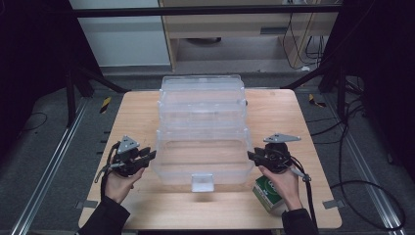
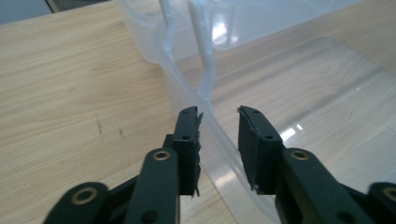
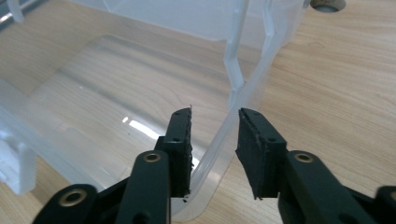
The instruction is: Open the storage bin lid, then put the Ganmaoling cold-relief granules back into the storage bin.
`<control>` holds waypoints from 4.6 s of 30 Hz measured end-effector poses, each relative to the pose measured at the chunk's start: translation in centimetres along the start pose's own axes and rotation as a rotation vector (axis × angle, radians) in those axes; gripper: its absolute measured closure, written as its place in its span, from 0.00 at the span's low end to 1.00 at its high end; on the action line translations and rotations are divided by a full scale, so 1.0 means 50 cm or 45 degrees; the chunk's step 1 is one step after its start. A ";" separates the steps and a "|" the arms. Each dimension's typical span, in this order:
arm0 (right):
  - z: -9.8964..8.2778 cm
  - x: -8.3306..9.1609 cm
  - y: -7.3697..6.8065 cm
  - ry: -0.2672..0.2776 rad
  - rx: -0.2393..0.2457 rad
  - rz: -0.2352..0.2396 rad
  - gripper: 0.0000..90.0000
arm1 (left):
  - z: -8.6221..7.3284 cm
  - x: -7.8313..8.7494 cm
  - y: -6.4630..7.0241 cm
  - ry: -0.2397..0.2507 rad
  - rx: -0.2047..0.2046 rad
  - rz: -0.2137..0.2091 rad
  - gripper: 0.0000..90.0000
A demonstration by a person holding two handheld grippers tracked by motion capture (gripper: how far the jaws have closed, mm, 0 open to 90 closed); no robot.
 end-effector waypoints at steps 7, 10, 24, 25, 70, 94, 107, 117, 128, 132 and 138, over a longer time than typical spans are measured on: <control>0.013 0.036 -0.009 0.037 0.025 -0.015 0.56 | 0.006 0.022 -0.035 0.087 0.052 0.057 0.58; 0.016 0.054 -0.011 0.036 0.031 -0.022 0.49 | 0.003 0.023 -0.051 0.104 0.064 0.093 0.51; 0.010 0.111 0.003 -0.203 0.013 -0.163 0.26 | -0.023 -0.005 -0.110 0.048 0.162 0.174 0.43; 0.011 0.114 0.000 -0.221 0.009 -0.165 0.25 | -0.024 -0.005 -0.112 0.047 0.164 0.178 0.43; -0.027 0.085 -0.042 -0.681 -0.050 -0.101 0.10 | -0.051 -0.022 -0.144 0.003 0.175 0.243 0.35; -0.061 0.057 -0.026 -0.799 -0.097 -0.046 0.07 | -0.052 -0.025 -0.140 -0.020 0.154 0.234 0.36; -0.074 0.045 -0.014 -0.832 -0.103 -0.046 0.10 | -0.053 -0.027 -0.139 -0.027 0.147 0.234 0.36; -0.082 0.032 -0.009 -0.861 -0.109 -0.039 0.12 | -0.053 -0.028 -0.138 -0.030 0.145 0.230 0.36; -0.084 0.024 -0.006 -0.899 -0.136 -0.051 0.15 | -0.052 -0.027 -0.136 -0.030 0.138 0.226 0.37; -0.083 0.022 -0.007 -0.907 -0.145 -0.059 0.16 | -0.052 -0.027 -0.136 -0.029 0.134 0.224 0.37; -0.080 0.025 -0.008 -0.921 -0.144 -0.062 0.18 | -0.050 -0.027 -0.132 -0.027 0.134 0.219 0.37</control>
Point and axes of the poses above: each handheld gripper's, and its own axes: x roughly backward along the jaws, z roughly out of its top, y roughly to its right, the point moved 2 cm from there along -x, roughly forward along the jaws, and after that the axes turned 15 degrees about z, right-handed, at the moved point
